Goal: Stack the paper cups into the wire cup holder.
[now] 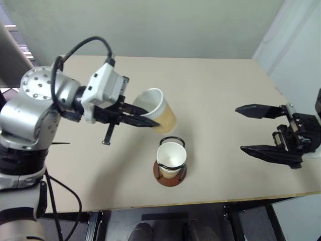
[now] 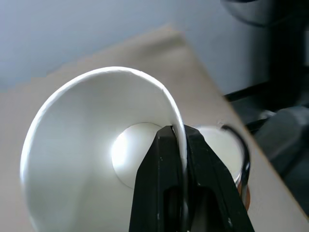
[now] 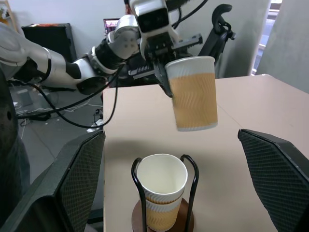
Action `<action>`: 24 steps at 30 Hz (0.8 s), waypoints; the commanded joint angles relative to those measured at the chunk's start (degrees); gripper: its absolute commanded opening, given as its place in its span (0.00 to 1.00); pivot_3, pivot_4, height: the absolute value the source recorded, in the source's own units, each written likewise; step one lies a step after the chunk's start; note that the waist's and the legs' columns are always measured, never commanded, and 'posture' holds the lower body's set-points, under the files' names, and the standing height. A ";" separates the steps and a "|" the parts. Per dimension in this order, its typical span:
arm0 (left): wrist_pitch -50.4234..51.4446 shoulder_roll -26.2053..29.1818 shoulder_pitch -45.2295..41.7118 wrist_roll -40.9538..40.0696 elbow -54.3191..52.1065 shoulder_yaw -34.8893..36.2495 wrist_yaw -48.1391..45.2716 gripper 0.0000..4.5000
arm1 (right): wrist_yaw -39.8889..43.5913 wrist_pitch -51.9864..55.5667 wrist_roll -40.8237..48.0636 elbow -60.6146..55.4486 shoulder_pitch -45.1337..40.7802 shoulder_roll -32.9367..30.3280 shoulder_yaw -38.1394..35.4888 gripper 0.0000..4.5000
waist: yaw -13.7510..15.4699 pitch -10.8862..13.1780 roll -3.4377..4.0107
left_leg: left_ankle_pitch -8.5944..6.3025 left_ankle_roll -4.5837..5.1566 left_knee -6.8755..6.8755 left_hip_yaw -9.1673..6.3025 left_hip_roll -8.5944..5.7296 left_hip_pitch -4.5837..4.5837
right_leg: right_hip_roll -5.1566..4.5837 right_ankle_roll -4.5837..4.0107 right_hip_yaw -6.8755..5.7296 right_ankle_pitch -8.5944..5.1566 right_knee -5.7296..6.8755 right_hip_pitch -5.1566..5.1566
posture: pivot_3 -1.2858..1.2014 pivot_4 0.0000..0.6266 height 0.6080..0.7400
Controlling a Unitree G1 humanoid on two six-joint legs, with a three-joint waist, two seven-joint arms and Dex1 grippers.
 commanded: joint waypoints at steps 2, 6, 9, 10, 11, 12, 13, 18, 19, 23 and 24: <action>-4.50 -0.28 -4.54 -1.28 -0.27 -6.80 -4.54 0.02 | -0.60 -1.16 -0.81 -1.58 0.50 -0.59 -1.41 1.00 | 0.07 0.00 0.00 | -0.01 0.02 0.08 -0.02 -0.01 -0.03 | 0.00 0.09 0.00 0.00 0.00 0.01 | 0.52 0.24 1.00; -8.83 1.75 -6.31 -1.84 0.65 -12.95 -4.56 0.02 | -1.01 -1.26 -0.98 -2.23 1.44 -0.61 -2.24 1.00 | 0.05 0.00 0.00 | -0.04 0.08 0.17 -0.22 -0.01 -0.01 | -0.03 0.25 0.05 0.05 -0.07 0.08 | 0.52 0.24 1.00; -12.68 1.92 -7.40 0.63 2.76 -16.74 -4.56 0.02 | -1.50 -1.37 -0.93 -2.84 2.25 -0.61 -2.90 1.00 | 0.08 0.00 0.00 | -0.06 0.11 0.20 -0.31 -0.03 0.01 | -0.03 0.37 0.06 0.08 -0.16 0.16 | 0.52 0.24 1.00; -13.67 1.91 -7.68 1.30 3.46 -17.56 -4.56 0.02 | -1.67 -1.40 -0.84 -3.05 2.44 -0.59 -3.03 1.00 | 0.09 0.00 0.00 | -0.06 0.12 0.22 -0.35 -0.02 0.02 | -0.03 0.40 0.06 0.10 -0.21 0.21 | 0.52 0.24 1.00; -14.67 2.02 -7.98 1.75 4.09 -18.61 -4.56 0.02 | -1.94 -1.38 -0.82 -3.44 2.81 -0.59 -3.22 1.00 | 0.09 0.00 0.00 | -0.06 0.14 0.23 -0.40 -0.03 0.03 | -0.03 0.43 0.06 0.12 -0.27 0.25 | 0.52 0.24 1.00; -15.33 2.16 -8.20 1.81 4.50 -19.33 -4.56 0.02 | -2.13 -1.37 -0.81 -3.72 3.06 -0.58 -3.33 1.00 | 0.13 0.00 0.00 | -0.07 0.16 0.24 -0.42 -0.03 0.03 | -0.03 0.45 0.06 0.13 -0.31 0.27 | 0.52 0.24 1.00; -15.83 2.25 -8.39 1.31 4.60 -20.04 -4.56 0.02 | -2.34 -1.35 -0.83 -3.98 3.34 -0.62 -3.53 1.00 | 0.17 0.00 0.00 | -0.08 0.18 0.25 -0.45 -0.03 0.02 | -0.03 0.48 0.05 0.15 -0.38 0.31 | 0.52 0.24 1.00; -16.99 3.57 -8.26 -1.22 3.40 -22.05 -4.56 0.02 | -3.16 -1.29 -0.65 -4.88 4.07 -0.85 -4.08 1.00 | 0.18 0.00 0.00 | -0.14 0.32 0.24 -0.48 -0.13 -0.02 | -0.08 0.68 0.06 0.27 -0.81 0.43 | 0.52 0.24 1.00; -17.17 3.69 -8.10 -1.29 3.22 -22.23 -4.56 0.02 | -3.23 -1.29 -0.75 -4.94 4.15 -0.87 -4.12 1.00 | 0.18 0.00 0.00 | -0.15 0.33 0.24 -0.47 -0.15 -0.04 | -0.08 0.70 0.07 0.27 -0.85 0.43 | 0.52 0.24 1.00; -17.61 2.52 -7.91 1.18 3.49 -22.90 -4.56 0.02 | -2.77 -1.61 -1.53 -4.40 4.39 -0.96 -4.18 1.00 | 0.34 0.00 0.00 | -0.18 0.40 0.28 -0.46 -0.20 -0.08 | -0.19 0.73 0.09 0.29 -0.90 0.44 | 0.52 0.24 1.00; -17.32 2.22 -7.86 1.57 3.42 -23.04 -4.56 0.02 | -2.57 -1.73 -1.77 -4.19 4.43 -0.95 -4.14 1.00 | 0.38 0.00 0.00 | -0.18 0.41 0.29 -0.46 -0.20 -0.08 | -0.20 0.74 0.09 0.30 -0.90 0.45 | 0.52 0.24 1.00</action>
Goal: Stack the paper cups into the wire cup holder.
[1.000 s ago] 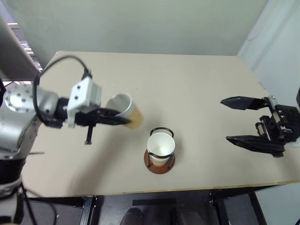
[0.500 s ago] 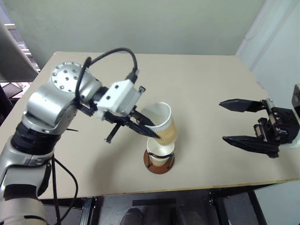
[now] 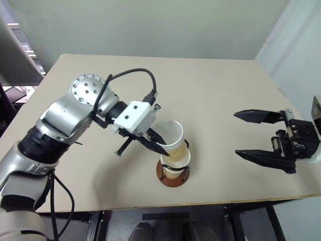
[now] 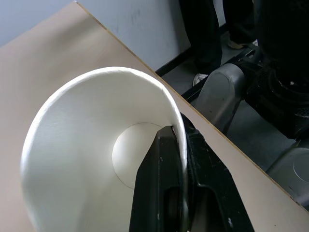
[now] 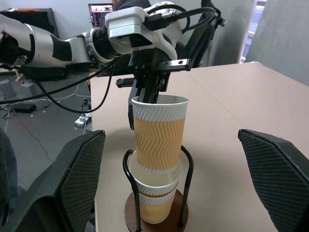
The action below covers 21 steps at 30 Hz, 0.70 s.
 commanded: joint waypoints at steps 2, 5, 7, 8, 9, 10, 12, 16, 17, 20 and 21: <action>0.07 -1.02 -0.79 1.35 -1.87 -0.13 -2.31 0.02 | 0.64 -1.57 -0.86 -0.07 0.29 -0.78 -2.20 1.00 | 0.05 0.00 0.00 | -0.01 0.03 0.05 0.00 0.00 0.00 | -0.03 0.01 0.00 0.00 0.01 0.03 | 0.52 0.24 1.00; 0.67 -1.29 -0.57 2.11 -2.00 -0.03 -2.31 0.02 | 0.92 -1.95 -1.42 0.15 0.24 -0.74 -1.72 1.00 | 0.00 0.00 0.00 | -0.02 0.04 0.09 0.02 0.00 0.00 | -0.03 0.01 0.00 0.01 0.02 0.04 | 0.52 0.24 1.00; 0.97 -1.41 -0.35 2.57 -2.11 0.16 -2.31 0.11 | 1.25 -2.22 -1.74 0.32 0.40 -0.76 -1.65 1.00 | 0.00 0.00 0.00 | -0.02 0.04 0.09 0.04 0.00 0.01 | -0.02 0.01 0.00 0.01 0.03 0.05 | 0.52 0.24 1.00; 1.09 -1.40 -0.28 2.54 -2.18 0.22 -2.31 0.15 | 1.41 -2.32 -1.89 0.41 0.44 -0.77 -1.61 1.00 | 0.01 0.00 0.00 | -0.02 0.05 0.09 0.04 0.00 0.01 | -0.02 0.01 0.00 0.01 0.03 0.04 | 0.52 0.24 1.00; 1.12 -1.39 -0.23 2.54 -2.23 0.27 -2.31 0.22 | 1.56 -2.45 -2.13 0.51 0.45 -0.78 -1.49 1.00 | 0.01 0.00 0.00 | -0.02 0.05 0.09 0.04 0.00 0.01 | -0.02 0.01 0.00 0.01 0.03 0.05 | 0.52 0.24 1.00; 1.12 -1.40 -0.22 2.56 -2.22 0.34 -2.31 0.30 | 1.65 -2.53 -2.29 0.58 0.40 -0.76 -1.37 1.00 | 0.02 0.00 0.00 | -0.02 0.05 0.10 0.04 0.00 0.00 | -0.02 0.01 0.00 0.01 0.02 0.05 | 0.52 0.24 1.00; 1.03 -1.40 -0.17 2.83 -2.25 0.48 -2.31 0.44 | 1.74 -2.67 -2.54 0.64 0.28 -0.71 -1.16 1.00 | 0.02 0.00 0.00 | -0.03 0.06 0.10 0.03 0.00 0.00 | -0.02 0.01 0.00 0.01 0.02 0.05 | 0.52 0.24 1.00; 0.79 -1.91 0.12 3.51 -2.12 1.20 -2.31 0.78 | 1.82 -2.96 -3.02 0.68 0.19 -0.51 -0.68 1.00 | 0.02 0.00 0.00 | -0.03 0.06 0.10 0.04 0.00 0.00 | -0.02 0.01 0.00 0.01 0.02 0.04 | 0.52 0.24 1.00; 0.81 -2.20 0.24 3.71 -2.02 1.58 -2.31 0.86 | 1.85 -3.03 -3.15 0.70 0.17 -0.44 -0.54 1.00 | 0.02 0.00 0.00 | -0.03 0.06 0.10 0.04 0.00 0.00 | -0.02 0.01 0.00 0.01 0.02 0.05 | 0.52 0.24 1.00; 1.48 -3.22 0.88 4.74 -0.98 4.14 -1.90 1.00 | 2.13 -3.30 -3.57 0.99 0.04 -0.30 0.07 1.00 | 0.02 0.00 0.00 | -0.04 0.08 0.14 0.04 -0.01 0.00 | -0.02 0.02 0.00 0.01 0.02 0.07 | 0.52 0.24 1.00; 2.24 -2.94 1.38 4.34 -0.35 5.99 -0.97 1.00 | 2.59 -3.39 -3.84 1.38 -0.11 -0.35 0.52 1.00 | 0.01 0.00 0.00 | -0.04 0.08 0.14 0.05 0.00 0.00 | -0.02 0.02 0.00 0.01 0.02 0.07 | 0.52 0.24 1.00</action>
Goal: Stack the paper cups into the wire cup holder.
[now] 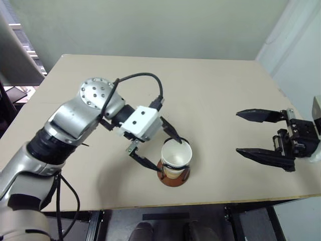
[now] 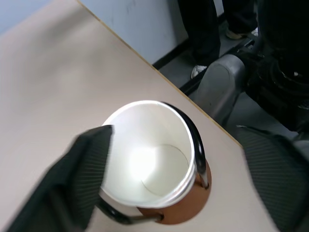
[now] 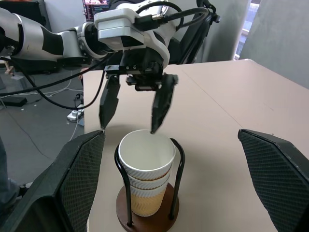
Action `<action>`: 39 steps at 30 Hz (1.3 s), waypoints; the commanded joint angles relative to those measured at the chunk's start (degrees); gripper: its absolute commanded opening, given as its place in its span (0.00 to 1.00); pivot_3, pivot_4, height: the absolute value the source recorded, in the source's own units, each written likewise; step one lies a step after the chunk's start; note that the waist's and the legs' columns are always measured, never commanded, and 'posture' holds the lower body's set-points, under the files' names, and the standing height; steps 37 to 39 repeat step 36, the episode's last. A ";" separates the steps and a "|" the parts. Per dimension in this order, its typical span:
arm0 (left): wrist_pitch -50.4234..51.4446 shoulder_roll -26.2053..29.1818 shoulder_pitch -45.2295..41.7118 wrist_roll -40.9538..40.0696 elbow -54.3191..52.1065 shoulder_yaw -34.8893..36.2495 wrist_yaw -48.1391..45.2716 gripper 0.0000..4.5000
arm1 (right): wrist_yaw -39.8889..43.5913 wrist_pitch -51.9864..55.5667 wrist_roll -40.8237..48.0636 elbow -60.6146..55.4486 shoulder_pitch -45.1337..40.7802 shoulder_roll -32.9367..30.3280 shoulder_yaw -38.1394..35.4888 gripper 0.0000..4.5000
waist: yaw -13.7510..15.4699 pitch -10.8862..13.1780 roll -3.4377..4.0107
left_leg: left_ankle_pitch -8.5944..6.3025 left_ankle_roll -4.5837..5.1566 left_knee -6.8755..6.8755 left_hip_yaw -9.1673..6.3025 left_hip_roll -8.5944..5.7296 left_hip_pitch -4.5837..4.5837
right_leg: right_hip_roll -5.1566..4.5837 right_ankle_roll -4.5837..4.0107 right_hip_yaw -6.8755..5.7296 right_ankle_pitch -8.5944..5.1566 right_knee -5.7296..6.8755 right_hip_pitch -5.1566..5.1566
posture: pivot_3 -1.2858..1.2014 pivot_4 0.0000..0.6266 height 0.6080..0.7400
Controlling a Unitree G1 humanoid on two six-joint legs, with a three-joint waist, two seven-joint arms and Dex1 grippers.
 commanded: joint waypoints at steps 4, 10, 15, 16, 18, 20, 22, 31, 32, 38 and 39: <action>6.00 2.66 4.95 -2.58 1.82 14.30 3.89 1.00 | 3.50 -2.35 -3.28 2.72 -0.97 -0.73 2.56 1.00 | -0.33 0.00 0.01 | 0.00 0.00 -0.02 0.02 0.02 0.01 | 0.01 0.00 -0.01 0.00 0.01 -0.02 | 0.52 0.24 1.00; 15.56 8.10 20.17 -9.36 7.97 33.96 9.89 1.00 | 9.05 -6.39 -13.19 12.50 -2.83 -2.17 9.34 1.00 | -0.79 -0.01 0.06 | 0.01 -0.02 -0.18 0.08 0.13 0.08 | 0.00 0.00 -0.02 0.00 0.05 -0.12 | 0.52 0.24 1.00; 18.28 11.84 39.77 -10.10 5.73 46.17 8.16 1.00 | 14.36 -9.90 -18.53 20.71 -3.84 -3.49 10.65 1.00 | -0.72 -0.02 0.14 | 0.03 -0.05 -0.37 0.15 0.26 0.10 | 0.00 -0.02 0.02 -0.01 0.04 -0.26 | 0.52 0.24 1.00; 18.44 12.30 42.50 -9.81 5.20 48.00 8.13 1.00 | 15.27 -10.62 -19.43 22.35 -4.04 -3.85 10.54 1.00 | -0.54 -0.03 0.12 | 0.03 -0.05 -0.38 0.15 0.26 0.07 | 0.00 -0.03 0.03 -0.01 0.04 -0.28 | 0.52 0.24 1.00; 19.55 12.75 46.36 -10.43 4.03 51.83 8.29 1.00 | 17.01 -11.85 -20.90 25.47 -4.66 -4.57 10.31 1.00 | -0.07 -0.03 0.04 | 0.03 -0.05 -0.37 0.13 0.26 0.03 | 0.00 -0.06 0.05 -0.03 0.04 -0.29 | 0.52 0.24 1.00; 21.33 13.11 48.96 -11.78 2.79 54.83 7.82 1.00 | 18.11 -11.86 -21.52 27.57 -5.91 -5.16 10.49 1.00 | 0.36 -0.03 0.04 | 0.03 -0.05 -0.34 0.10 0.25 0.04 | -0.01 -0.14 0.09 -0.05 0.08 -0.25 | 0.52 0.24 1.00; 22.67 13.42 50.87 -12.70 1.71 57.12 7.22 1.00 | 19.41 -11.61 -21.62 28.78 -7.08 -5.62 10.65 1.00 | 0.41 -0.04 0.04 | 0.04 -0.05 -0.32 0.14 0.13 0.08 | 0.00 -0.23 0.10 -0.06 0.14 -0.24 | 0.52 0.24 1.00; 25.81 13.45 55.12 -14.98 -2.94 59.95 6.80 1.00 | 24.09 -9.66 -21.19 28.89 -9.00 -6.97 11.36 1.00 | 0.35 -0.04 0.04 | 0.04 -0.09 -0.32 0.29 0.06 0.21 | 0.04 -0.62 0.07 -0.27 0.52 -0.25 | 0.52 0.24 1.00; 25.88 13.34 55.30 -15.03 -3.10 60.04 6.84 1.00 | 24.32 -9.62 -21.21 28.97 -9.08 -7.00 11.35 1.00 | 0.33 -0.04 0.04 | 0.04 -0.09 -0.32 0.29 0.06 0.22 | 0.03 -0.62 0.07 -0.28 0.54 -0.26 | 0.52 0.24 1.00; 26.00 12.86 55.72 -15.19 -3.56 60.21 7.24 1.00 | 24.37 -9.39 -21.38 28.90 -9.35 -6.44 11.70 1.00 | 0.27 -0.04 0.04 | 0.04 -0.09 -0.32 0.29 0.07 0.24 | 0.03 -0.64 0.08 -0.28 0.60 -0.27 | 0.52 0.24 1.00; 26.00 12.86 55.72 -15.19 -3.56 60.21 7.24 1.00 | 24.37 -9.39 -21.38 28.90 -9.35 -6.44 11.70 1.00 | 0.27 -0.04 0.04 | 0.04 -0.09 -0.32 0.29 0.07 0.24 | 0.03 -0.64 0.08 -0.28 0.60 -0.27 | 0.52 0.24 1.00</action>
